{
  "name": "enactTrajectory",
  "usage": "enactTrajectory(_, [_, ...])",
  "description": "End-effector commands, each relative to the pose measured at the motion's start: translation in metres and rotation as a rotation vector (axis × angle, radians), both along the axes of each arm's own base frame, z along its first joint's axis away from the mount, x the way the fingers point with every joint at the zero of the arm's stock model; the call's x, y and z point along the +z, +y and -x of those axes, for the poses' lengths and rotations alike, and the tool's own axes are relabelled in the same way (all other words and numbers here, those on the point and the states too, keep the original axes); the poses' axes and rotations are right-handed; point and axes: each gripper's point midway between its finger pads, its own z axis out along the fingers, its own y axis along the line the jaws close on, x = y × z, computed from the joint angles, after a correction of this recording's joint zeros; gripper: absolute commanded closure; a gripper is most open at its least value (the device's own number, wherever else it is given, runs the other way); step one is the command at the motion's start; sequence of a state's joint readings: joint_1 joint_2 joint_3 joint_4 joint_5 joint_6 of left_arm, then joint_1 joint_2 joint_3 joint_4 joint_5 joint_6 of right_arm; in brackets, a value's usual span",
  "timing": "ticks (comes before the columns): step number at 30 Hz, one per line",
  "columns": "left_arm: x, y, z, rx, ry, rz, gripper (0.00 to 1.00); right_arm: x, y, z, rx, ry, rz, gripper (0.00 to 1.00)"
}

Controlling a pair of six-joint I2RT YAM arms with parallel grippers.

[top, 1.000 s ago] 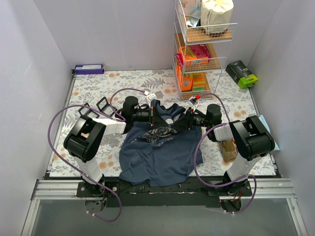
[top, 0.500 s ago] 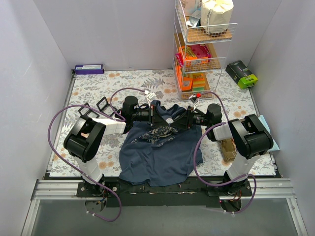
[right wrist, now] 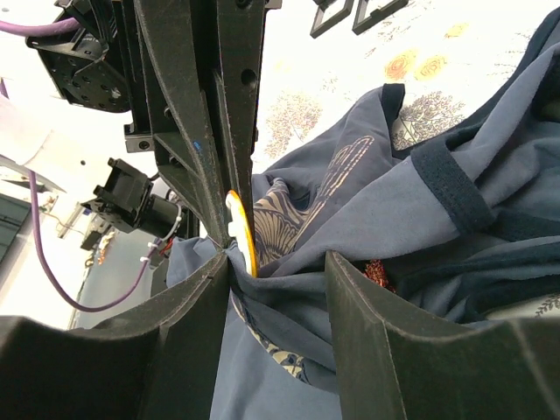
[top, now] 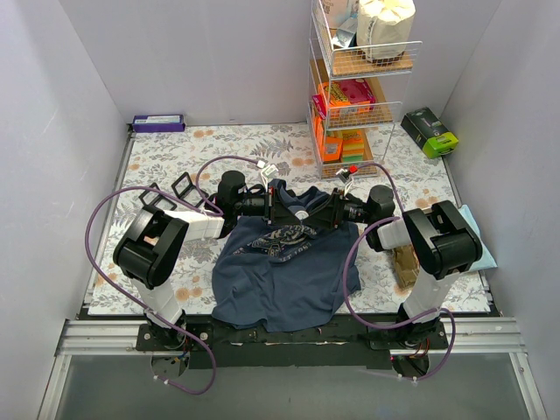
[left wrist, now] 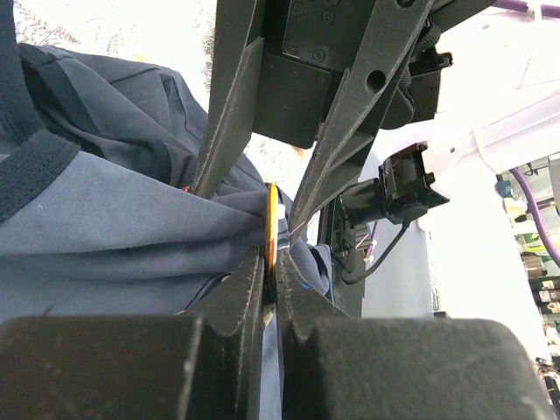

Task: Pin the brooch onto the clothing
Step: Pin the brooch to the clothes.

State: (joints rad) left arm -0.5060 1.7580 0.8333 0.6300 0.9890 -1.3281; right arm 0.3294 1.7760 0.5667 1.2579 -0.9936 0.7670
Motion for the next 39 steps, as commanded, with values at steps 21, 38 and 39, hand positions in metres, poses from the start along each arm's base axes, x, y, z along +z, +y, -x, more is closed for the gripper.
enactTrajectory(21, [0.0165,-0.0108,0.0147,-0.093,-0.022,0.042,1.0,0.0252,0.013,-0.0048,0.015,-0.114,-0.065,0.4])
enactTrajectory(38, [0.0154,-0.0111,0.0153,-0.094,-0.003,0.045,1.0,0.0208,0.0147,-0.0028,0.025,-0.11,-0.054,0.4])
enactTrajectory(39, [0.017,-0.0113,0.0156,-0.098,-0.005,0.051,1.0,0.0211,0.0146,-0.0024,0.025,-0.11,-0.055,0.39])
